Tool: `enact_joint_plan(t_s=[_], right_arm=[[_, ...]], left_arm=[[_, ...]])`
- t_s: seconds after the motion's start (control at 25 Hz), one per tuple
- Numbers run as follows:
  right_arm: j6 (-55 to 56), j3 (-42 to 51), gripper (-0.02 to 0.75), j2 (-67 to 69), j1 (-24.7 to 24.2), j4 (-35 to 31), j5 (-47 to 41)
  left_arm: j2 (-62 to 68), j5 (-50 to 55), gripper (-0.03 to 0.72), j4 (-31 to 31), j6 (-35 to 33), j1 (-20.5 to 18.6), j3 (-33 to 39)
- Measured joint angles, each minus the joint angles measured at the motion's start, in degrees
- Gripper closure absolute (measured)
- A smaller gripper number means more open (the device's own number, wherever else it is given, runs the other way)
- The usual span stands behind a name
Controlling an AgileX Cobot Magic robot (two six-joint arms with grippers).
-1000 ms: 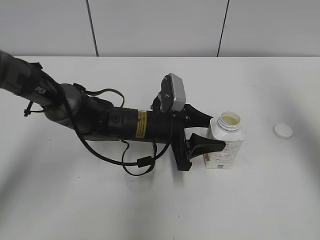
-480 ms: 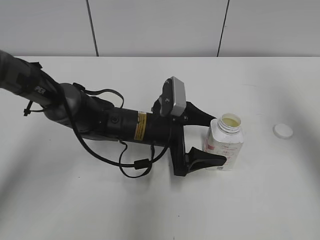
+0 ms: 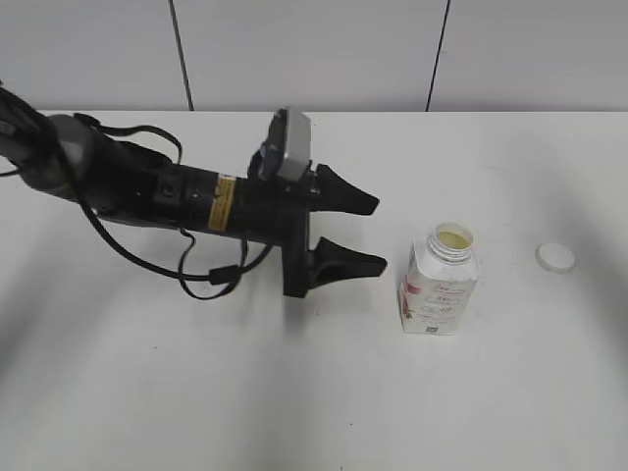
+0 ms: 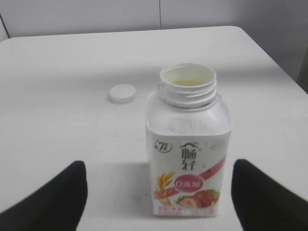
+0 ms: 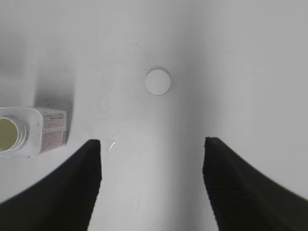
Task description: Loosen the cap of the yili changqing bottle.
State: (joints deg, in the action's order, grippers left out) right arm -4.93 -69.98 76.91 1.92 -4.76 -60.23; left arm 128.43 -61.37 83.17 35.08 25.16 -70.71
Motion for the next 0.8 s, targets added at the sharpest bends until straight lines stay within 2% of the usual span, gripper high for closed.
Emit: enact_joint_plan(t_s=[0.2,0.28,0.4,0.6,0.8], right_arm=[[0.0,0.0,0.216,0.0,0.0,0.0,0.0],[0.0,0.0,0.216,0.0,0.0,0.0,0.0],[0.0,0.0,0.216,0.0,0.0,0.0,0.0],[0.0,0.0,0.216,0.0,0.0,-0.1,0.7],[0.0,0.0,0.216,0.0,0.0,0.5,2.2]], left_arm=[[-4.8,0.1,0.142,7.6,7.6,-6.7,0.0],[-7.5,0.8,0.145,8.6,9.3,-9.7,0.0],[-12.4,8.2,0.144,9.2,11.3,-12.6,0.1],[-21.0,34.8,0.144,8.5,14.5,-13.5,0.1],[-26.1,63.9,0.175,-1.8,15.7,-13.6,0.1]])
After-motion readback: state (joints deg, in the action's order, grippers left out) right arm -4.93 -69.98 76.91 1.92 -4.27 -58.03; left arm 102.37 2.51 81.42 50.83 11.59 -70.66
